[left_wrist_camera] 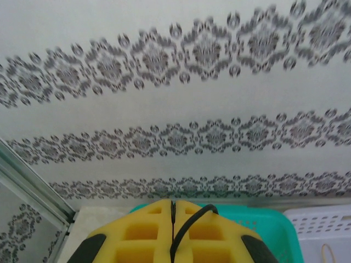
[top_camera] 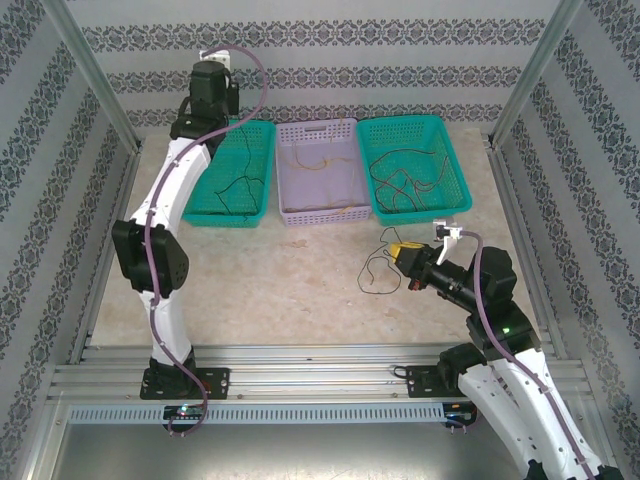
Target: Untangle the cables
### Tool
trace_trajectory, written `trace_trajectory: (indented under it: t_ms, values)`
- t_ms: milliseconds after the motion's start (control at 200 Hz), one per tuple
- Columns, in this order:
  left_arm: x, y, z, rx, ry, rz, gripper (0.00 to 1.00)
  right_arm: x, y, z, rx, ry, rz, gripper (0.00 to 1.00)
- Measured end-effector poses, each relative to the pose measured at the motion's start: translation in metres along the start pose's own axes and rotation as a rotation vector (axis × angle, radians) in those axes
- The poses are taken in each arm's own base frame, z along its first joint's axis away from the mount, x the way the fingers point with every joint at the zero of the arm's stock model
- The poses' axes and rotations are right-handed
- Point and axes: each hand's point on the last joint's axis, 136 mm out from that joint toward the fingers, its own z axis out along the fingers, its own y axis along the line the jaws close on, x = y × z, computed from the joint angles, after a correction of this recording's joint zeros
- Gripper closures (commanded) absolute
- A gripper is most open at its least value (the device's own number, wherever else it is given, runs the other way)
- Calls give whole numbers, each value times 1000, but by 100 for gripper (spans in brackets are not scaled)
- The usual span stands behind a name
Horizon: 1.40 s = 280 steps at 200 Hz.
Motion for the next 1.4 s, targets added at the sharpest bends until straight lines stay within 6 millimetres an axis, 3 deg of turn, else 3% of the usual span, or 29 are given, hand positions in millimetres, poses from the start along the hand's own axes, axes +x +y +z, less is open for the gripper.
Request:
trace_trajectory:
  t_ms: [160, 280, 440, 520, 590, 675, 759, 894, 1044, 1139, 1254, 1399]
  values:
    - [48, -9, 13, 8, 78, 0, 100, 8, -3, 3, 4, 17, 6, 100]
    - [98, -19, 18, 32, 166, -7, 100, 10, -7, 4, 23, 19, 10, 100]
    - [160, -30, 9, 75, 273, -45, 60, 10, -14, 13, 54, 44, 24, 100]
    - [177, -31, 0, 83, 300, -81, 35, 6, -11, 20, 56, 63, 24, 100]
    - [184, -32, -6, 92, 314, -114, 20, -3, -4, 25, 52, 71, 8, 100]
    - [184, -32, -15, 106, 310, -150, 6, -21, 11, 31, 31, 67, -19, 100]
    - [178, -31, -27, 127, 297, -187, 0, -39, 30, 36, -5, 60, -46, 100]
    - [136, -28, -56, 197, 215, -263, 0, -61, 58, 48, -65, 66, -65, 100]
    - [79, -27, -116, 356, 65, -405, 0, -78, 88, 66, -142, 96, -62, 100]
    - [60, -34, -159, 498, -21, -494, 0, -88, 104, 73, -188, 106, -55, 100]
    - [64, -60, -205, 696, -72, -568, 0, -105, 123, 76, -245, 102, -35, 100]
    - [99, -110, -242, 926, -2, -588, 0, -120, 143, 79, -305, 102, -19, 100]
